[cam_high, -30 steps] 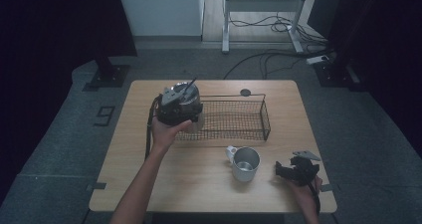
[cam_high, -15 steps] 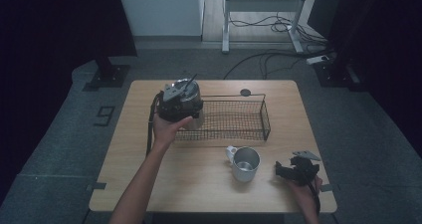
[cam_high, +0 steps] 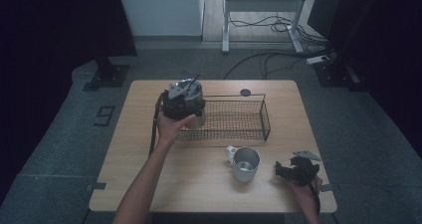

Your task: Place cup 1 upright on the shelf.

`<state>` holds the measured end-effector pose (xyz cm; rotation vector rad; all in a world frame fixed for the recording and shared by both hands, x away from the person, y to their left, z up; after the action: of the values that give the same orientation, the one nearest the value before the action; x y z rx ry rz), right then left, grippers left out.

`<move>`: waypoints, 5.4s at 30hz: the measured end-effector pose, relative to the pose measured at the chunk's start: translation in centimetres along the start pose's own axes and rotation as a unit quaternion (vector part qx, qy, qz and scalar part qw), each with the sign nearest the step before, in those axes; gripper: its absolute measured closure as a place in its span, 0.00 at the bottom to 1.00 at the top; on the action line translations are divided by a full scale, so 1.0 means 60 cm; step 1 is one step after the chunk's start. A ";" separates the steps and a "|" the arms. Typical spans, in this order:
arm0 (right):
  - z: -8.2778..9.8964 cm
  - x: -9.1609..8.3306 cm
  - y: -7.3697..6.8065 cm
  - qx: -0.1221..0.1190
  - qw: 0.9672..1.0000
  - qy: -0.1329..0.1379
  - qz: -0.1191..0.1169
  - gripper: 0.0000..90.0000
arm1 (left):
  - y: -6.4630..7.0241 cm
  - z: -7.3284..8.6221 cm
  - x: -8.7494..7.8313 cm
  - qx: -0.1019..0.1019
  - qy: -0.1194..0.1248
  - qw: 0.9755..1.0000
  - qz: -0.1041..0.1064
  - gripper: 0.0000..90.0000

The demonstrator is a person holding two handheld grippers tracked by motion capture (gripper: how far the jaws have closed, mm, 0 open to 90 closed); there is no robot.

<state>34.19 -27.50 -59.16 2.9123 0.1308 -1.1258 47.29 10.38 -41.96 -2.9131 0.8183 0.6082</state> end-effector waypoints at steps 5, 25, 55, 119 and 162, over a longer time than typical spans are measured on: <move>0.000 0.000 0.000 0.000 1.000 0.000 0.000 0.01 | -0.003 0.008 0.016 -0.004 -0.009 1.000 0.002 0.05; 0.000 0.000 0.000 0.000 1.000 0.000 0.000 0.01 | -0.020 0.015 0.030 -0.013 -0.021 1.000 -0.013 0.05; 0.000 0.000 0.000 0.000 1.000 0.000 0.000 0.01 | -0.037 0.058 0.065 -0.026 -0.058 0.998 -0.030 0.05; 0.000 0.000 0.000 0.000 1.000 0.000 0.000 0.01 | -0.028 0.121 0.072 -0.020 -0.097 0.995 -0.019 0.02; -0.005 0.006 0.003 0.005 1.000 0.001 0.006 0.01 | -0.026 0.168 -0.078 -0.025 -0.058 0.998 0.019 0.02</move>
<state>34.67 -27.65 -59.15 2.9178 0.1083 -1.1264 40.83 15.59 -49.52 -2.8802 0.8590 0.8043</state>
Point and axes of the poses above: each handheld gripper's, and its own axes: x roughly forward along the jaws, z roughly out of its underside, y roughly to its right, the point moved 5 cm from there along x, roughly forward along the jaws, and after that the axes turned 2 degrees about y, right-handed, at the moved point
